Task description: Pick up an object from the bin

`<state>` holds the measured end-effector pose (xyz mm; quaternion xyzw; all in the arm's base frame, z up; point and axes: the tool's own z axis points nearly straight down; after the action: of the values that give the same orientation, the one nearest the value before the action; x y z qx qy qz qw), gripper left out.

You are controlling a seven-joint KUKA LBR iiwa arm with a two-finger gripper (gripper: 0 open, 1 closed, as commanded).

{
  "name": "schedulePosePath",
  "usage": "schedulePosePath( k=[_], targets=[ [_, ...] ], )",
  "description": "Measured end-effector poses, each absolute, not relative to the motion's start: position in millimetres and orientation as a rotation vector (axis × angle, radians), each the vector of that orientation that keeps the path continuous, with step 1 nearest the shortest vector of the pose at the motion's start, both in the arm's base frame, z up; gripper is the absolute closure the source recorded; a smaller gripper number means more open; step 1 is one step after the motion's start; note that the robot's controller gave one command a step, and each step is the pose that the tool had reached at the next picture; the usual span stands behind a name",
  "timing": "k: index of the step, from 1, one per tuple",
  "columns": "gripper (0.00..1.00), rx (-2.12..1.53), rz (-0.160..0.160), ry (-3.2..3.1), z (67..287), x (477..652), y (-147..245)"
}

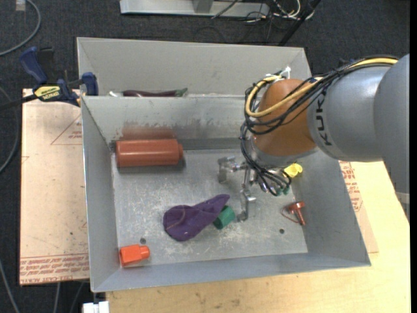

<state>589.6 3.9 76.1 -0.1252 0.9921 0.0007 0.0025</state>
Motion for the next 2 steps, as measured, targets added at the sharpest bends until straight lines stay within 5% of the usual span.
schedulePosePath(
  k=[1, 2],
  targets=[
    [0.00, -0.702, -0.002, 3.058, 73.4, 568.4, 16.1],
    [1.00, -0.309, 0.006, 3.119, 70.1, 553.1, 65.0]
  ],
)
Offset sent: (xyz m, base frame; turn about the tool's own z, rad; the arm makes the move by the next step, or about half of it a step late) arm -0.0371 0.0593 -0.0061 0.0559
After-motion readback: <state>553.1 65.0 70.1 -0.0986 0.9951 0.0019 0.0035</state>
